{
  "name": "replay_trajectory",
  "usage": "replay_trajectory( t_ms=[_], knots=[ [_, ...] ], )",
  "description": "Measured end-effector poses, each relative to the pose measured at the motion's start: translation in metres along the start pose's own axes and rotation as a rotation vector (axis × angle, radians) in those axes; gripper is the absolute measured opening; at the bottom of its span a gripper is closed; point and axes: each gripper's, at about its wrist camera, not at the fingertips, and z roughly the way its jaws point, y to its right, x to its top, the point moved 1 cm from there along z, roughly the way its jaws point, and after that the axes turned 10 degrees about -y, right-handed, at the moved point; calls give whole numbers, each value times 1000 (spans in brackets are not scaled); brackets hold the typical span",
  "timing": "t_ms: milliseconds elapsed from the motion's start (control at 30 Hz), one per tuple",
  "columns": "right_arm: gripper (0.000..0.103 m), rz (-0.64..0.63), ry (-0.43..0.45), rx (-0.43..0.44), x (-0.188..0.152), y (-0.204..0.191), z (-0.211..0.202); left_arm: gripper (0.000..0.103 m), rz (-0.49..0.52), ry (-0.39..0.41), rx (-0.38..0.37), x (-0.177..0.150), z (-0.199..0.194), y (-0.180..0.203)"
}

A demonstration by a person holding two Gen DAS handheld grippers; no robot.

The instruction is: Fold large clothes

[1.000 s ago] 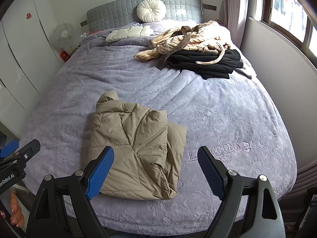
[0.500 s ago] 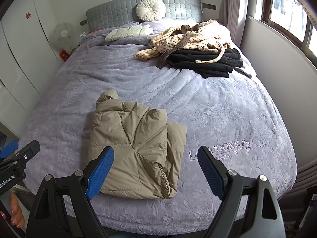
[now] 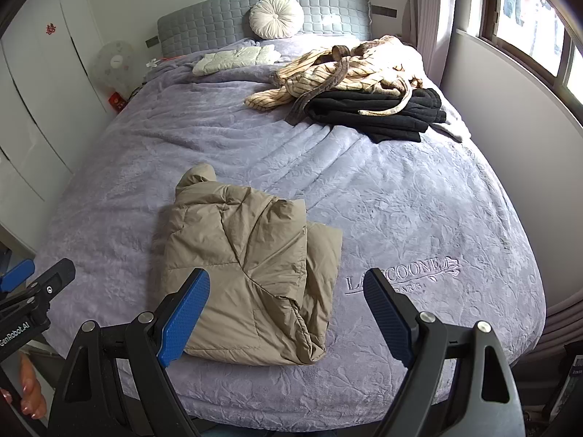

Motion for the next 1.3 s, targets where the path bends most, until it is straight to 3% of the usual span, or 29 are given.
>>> replay_trajectory(
  t_ms=[1300],
  knots=[
    [88, -4, 1, 1, 0, -1, -1, 102, 5, -1, 2, 1, 0, 1]
  ],
)
